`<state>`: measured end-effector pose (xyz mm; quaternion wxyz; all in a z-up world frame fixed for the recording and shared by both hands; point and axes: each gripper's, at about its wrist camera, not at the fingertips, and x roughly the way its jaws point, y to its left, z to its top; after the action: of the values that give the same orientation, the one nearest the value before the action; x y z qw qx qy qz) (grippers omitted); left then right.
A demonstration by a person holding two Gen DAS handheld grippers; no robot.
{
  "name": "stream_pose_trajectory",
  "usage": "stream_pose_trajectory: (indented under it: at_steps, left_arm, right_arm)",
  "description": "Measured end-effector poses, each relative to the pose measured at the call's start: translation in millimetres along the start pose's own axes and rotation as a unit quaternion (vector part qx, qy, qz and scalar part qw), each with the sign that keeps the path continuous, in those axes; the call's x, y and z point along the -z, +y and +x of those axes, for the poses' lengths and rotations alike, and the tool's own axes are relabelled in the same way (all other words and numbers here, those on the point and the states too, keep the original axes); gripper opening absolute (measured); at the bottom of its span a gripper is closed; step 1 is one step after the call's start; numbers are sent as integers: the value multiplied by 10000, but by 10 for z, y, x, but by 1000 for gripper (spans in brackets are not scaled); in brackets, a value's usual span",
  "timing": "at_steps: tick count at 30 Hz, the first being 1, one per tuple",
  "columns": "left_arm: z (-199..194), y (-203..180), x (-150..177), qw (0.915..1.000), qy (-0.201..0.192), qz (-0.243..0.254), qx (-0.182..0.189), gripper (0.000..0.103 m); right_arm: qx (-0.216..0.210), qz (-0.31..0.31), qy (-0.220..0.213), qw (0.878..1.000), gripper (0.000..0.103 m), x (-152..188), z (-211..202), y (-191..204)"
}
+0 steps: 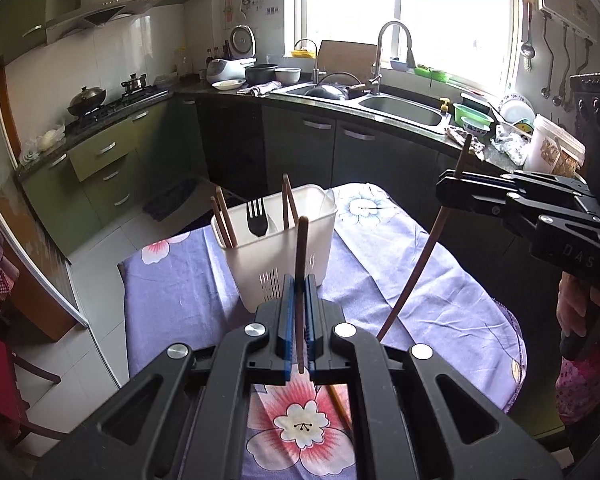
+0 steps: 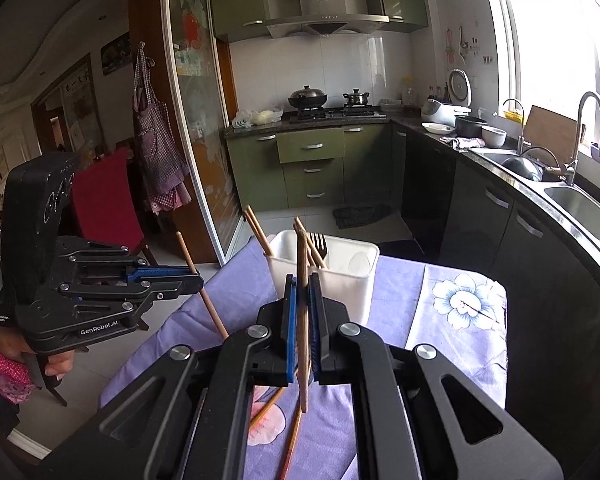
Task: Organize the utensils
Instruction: 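Lift both chopsticks over the caddy and open both tools to release them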
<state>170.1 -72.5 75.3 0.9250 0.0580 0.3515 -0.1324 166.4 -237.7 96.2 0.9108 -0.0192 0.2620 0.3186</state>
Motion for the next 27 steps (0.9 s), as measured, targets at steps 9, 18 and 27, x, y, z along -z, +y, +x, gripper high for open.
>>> stream_pose_trajectory:
  at_steps: [9,18,27]
  left_arm:
    - [-313,85,-656,9972,-750,-27,-62,5]
    - [-270,174,-1052,9926,-1179,-60,-295,5]
    - [353,310,-1102,9959,-800,-218,-358,5]
  right_arm:
    - [-4,174,-604,9980,6,-777,-73,-111]
    - [218,234,-869,9957,6,-1352,244,-261]
    - [358,258,-346,9984,7,-1337,985,-385]
